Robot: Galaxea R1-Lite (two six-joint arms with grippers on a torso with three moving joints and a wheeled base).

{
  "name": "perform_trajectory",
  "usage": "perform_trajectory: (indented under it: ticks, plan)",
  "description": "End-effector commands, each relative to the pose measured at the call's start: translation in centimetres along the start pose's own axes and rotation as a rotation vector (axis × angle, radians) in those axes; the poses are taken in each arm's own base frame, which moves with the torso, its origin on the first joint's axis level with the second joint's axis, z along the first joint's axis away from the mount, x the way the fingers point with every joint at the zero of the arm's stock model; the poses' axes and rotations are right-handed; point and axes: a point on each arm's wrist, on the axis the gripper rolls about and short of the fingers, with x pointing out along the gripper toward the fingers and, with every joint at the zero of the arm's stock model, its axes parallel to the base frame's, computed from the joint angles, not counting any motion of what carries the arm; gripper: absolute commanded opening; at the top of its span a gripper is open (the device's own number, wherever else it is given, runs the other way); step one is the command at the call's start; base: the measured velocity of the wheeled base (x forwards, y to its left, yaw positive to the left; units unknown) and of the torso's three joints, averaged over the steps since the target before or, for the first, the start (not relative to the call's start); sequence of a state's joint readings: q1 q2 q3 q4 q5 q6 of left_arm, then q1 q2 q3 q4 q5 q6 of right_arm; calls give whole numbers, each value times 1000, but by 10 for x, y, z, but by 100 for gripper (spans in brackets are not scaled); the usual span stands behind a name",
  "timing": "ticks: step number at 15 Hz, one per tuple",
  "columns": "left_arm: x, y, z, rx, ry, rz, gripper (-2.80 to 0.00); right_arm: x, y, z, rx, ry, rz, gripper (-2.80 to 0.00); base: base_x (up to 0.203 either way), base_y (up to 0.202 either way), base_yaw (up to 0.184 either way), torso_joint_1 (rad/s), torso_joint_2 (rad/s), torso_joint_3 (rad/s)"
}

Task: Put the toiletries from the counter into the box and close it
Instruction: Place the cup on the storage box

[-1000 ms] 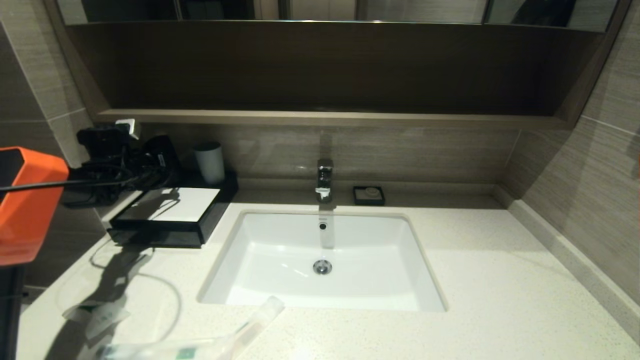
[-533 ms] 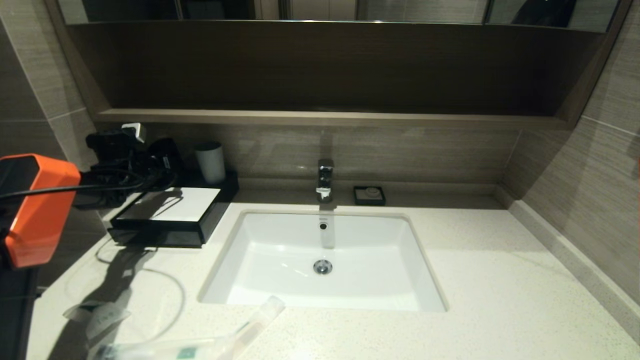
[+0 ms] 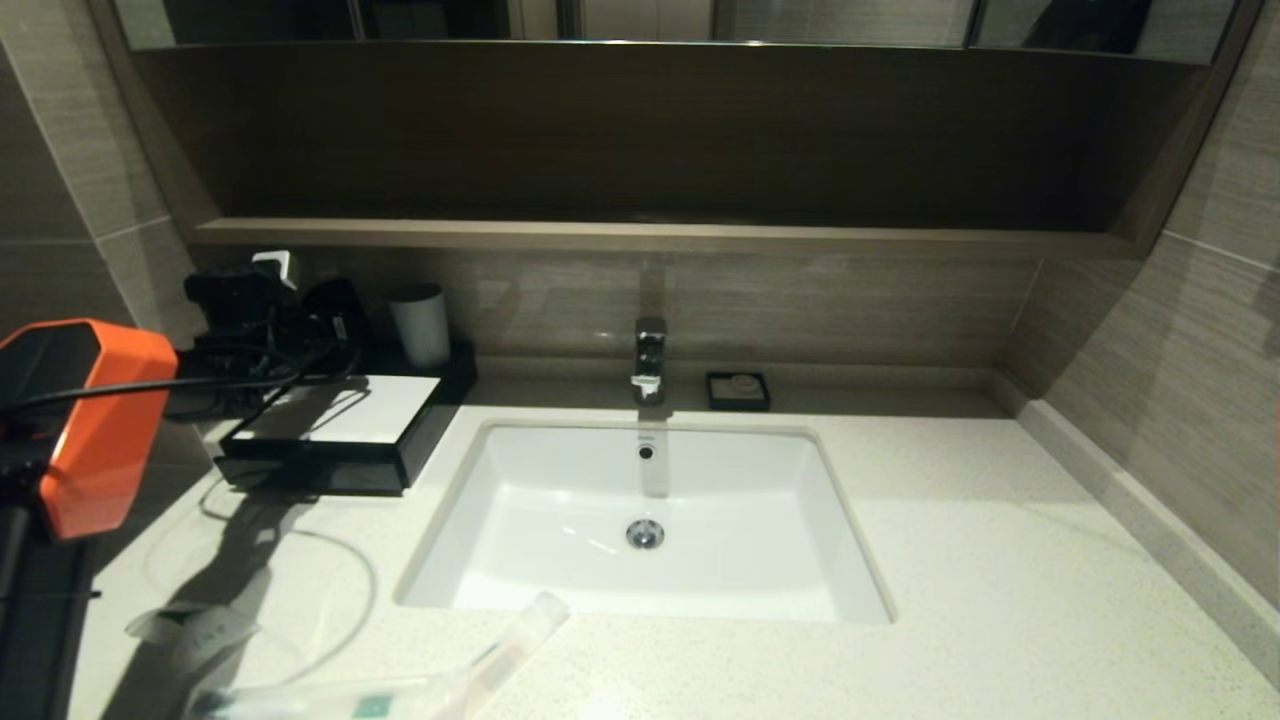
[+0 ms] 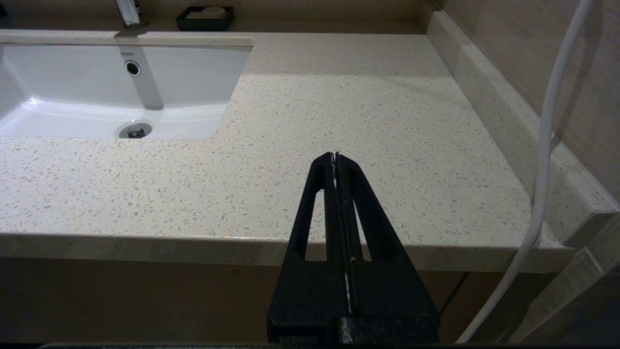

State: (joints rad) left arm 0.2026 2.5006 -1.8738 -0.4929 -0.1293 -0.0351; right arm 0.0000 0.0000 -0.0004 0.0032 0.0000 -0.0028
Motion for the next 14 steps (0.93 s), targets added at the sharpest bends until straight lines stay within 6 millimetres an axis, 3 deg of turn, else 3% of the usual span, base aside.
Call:
perform_trajectory:
  ticks: [1,9,14]
  plan:
    - [0,0,-3,1,11,11,0,0,0,0,0,-1,0,-280,0,0,0,0,0,0]
    - [-6,-1,10,0,-11,5,0,0,0,0,0,0,0,-280,0,0,0,0,0,0]
    - [-31,-6,28,6,-6,4,0,0,0,0,0,-2,0,-280,0,0,0,0,0,0]
